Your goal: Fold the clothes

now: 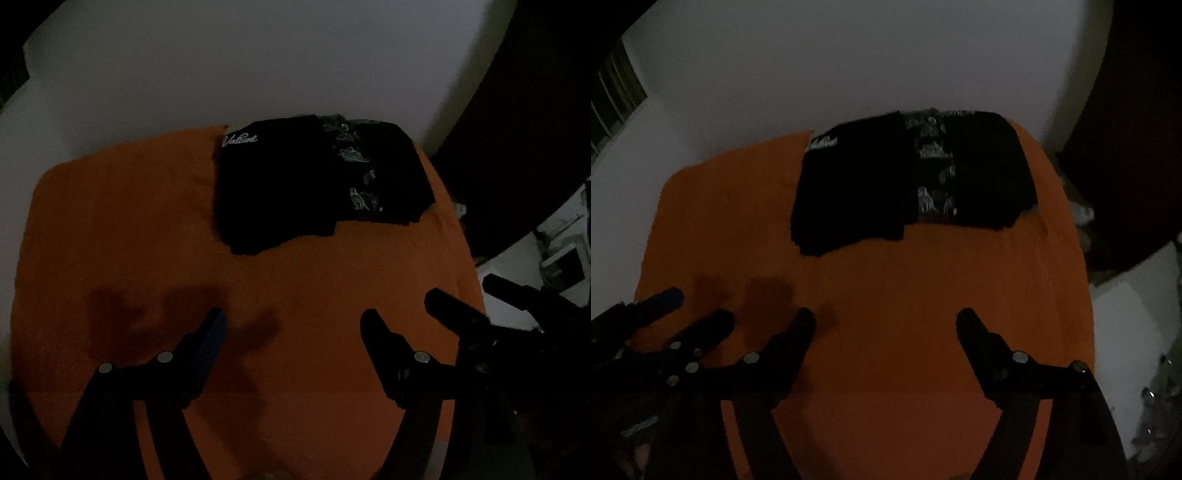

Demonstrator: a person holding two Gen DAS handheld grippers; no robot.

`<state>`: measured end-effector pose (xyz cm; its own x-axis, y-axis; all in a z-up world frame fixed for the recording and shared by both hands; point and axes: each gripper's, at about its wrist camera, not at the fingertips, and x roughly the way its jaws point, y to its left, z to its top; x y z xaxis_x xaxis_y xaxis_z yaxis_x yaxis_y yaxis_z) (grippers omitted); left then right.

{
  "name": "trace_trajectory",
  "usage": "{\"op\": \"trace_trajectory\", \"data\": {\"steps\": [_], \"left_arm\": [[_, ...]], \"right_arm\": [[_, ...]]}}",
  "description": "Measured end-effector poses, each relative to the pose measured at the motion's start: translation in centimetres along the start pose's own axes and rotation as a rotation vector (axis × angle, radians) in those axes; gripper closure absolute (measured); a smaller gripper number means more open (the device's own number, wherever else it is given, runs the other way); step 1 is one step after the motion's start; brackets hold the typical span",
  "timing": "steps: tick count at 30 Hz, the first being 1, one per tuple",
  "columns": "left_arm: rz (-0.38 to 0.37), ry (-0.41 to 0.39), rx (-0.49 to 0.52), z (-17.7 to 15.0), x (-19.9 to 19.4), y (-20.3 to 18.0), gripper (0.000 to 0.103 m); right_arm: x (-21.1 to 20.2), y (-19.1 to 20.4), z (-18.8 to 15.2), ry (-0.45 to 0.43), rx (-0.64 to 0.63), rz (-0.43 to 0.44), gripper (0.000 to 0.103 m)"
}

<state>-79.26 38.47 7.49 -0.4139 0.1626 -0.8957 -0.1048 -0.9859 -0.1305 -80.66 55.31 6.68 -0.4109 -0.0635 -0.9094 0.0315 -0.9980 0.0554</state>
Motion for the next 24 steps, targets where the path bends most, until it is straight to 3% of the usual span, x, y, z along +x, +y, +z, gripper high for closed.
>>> {"op": "trace_trajectory", "data": {"steps": [6, 10, 15, 19, 24], "left_arm": [[0.017, -0.031, -0.006, -0.4, -1.4, 1.7, 0.027], [0.035, -0.064, -0.016, -0.3, -1.9, 2.8, 0.027], [0.024, -0.042, -0.066, 0.3, -0.8, 3.6, 0.026], [0.045, -0.036, -0.074, 1.8, 1.6, 3.8, 0.026], [0.061, -0.006, -0.102, 4.6, 6.0, 4.6, 0.026]], "right_arm": [[-2.1, 2.9, -2.6, 0.036, 0.039, -0.008, 0.021], [-2.5, 3.5, -2.7, -0.002, 0.033, 0.007, 0.021], [-1.4, 3.1, -2.2, 0.005, 0.031, 0.017, 0.021], [0.7, 2.0, -0.6, 0.010, 0.066, 0.073, 0.021], [5.1, 1.5, 2.8, 0.028, 0.034, 0.057, 0.021]]}}
